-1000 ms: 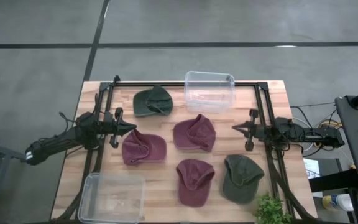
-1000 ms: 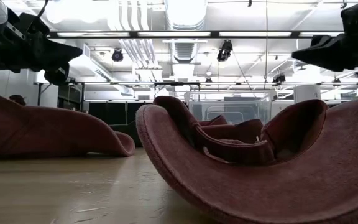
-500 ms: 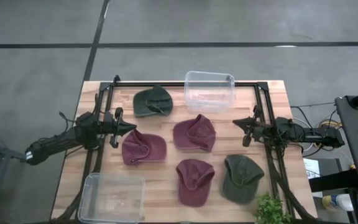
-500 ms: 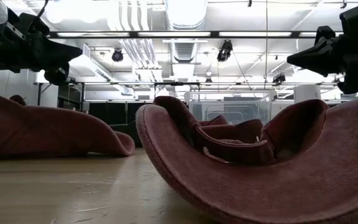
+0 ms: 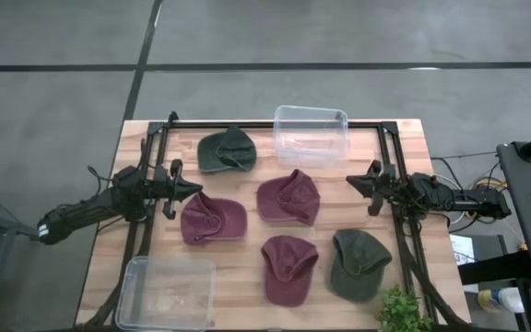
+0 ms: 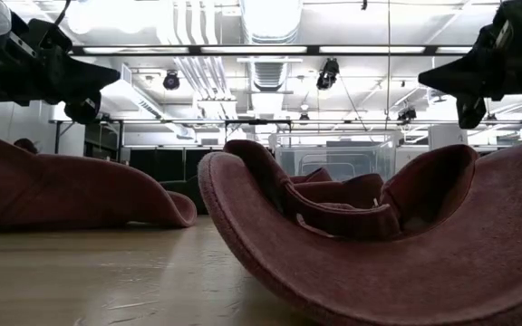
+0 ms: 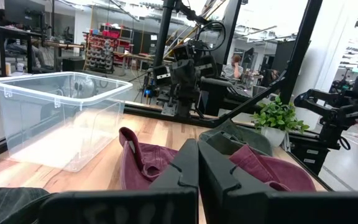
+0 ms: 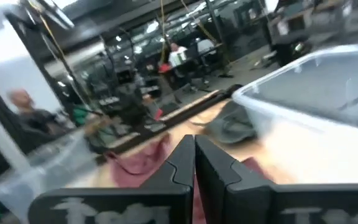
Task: Pick & Place hat
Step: Put the bottom gray cap into the top transparent bin
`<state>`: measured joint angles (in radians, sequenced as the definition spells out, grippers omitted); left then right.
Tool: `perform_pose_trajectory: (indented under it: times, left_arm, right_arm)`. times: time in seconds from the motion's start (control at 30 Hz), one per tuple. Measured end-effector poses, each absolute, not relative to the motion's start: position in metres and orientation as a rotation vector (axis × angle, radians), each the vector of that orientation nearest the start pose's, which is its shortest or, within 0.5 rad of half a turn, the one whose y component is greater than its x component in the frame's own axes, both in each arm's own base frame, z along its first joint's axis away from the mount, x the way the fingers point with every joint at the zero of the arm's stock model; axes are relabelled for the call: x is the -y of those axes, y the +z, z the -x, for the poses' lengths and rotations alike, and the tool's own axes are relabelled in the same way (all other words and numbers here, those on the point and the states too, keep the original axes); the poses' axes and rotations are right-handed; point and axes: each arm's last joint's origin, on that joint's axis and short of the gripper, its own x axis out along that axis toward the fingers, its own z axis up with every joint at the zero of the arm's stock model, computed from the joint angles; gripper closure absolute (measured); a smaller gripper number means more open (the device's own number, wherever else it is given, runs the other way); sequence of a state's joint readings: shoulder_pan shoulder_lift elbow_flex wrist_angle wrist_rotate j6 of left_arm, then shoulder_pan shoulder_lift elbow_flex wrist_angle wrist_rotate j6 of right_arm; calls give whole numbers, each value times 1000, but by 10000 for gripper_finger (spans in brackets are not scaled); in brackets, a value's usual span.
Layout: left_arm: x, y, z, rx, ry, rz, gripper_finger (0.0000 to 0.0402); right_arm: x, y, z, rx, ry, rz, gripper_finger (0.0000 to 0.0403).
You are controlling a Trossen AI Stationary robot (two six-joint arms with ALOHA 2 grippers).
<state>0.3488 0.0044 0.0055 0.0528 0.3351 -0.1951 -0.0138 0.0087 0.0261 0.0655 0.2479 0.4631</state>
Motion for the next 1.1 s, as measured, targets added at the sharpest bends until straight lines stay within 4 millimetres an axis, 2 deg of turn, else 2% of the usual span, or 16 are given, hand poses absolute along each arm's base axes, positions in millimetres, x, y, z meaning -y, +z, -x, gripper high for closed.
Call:
perform_pose_trajectory:
  times: [0.2, 0.4, 0.53, 0.7, 0.8, 0.9, 1.1]
  left_arm:
    - [-24, 170, -93, 52, 9, 177, 402]
    - [-24, 170, -93, 52, 9, 177, 402]
    - [-24, 170, -93, 52, 8, 177, 402]
    - [-24, 170, -93, 52, 9, 177, 402]
    - [-24, 170, -93, 52, 8, 177, 402]
    - [-24, 170, -93, 52, 9, 177, 402]
    - [-24, 170, -93, 52, 9, 177, 402]
  right_arm:
    - [5, 181, -98, 155, -112, -696, 394]
    - [4, 182, -106, 130, -43, -819, 390]
    - [2, 180, -116, 47, -43, -877, 361]
    - [-1, 202, -136, -45, -53, -882, 303]
    - [-2, 218, -151, -176, -74, -923, 271]
    - [-4, 229, -165, -415, -135, -986, 248]
    - [-20, 246, -191, -796, -224, -1125, 237]
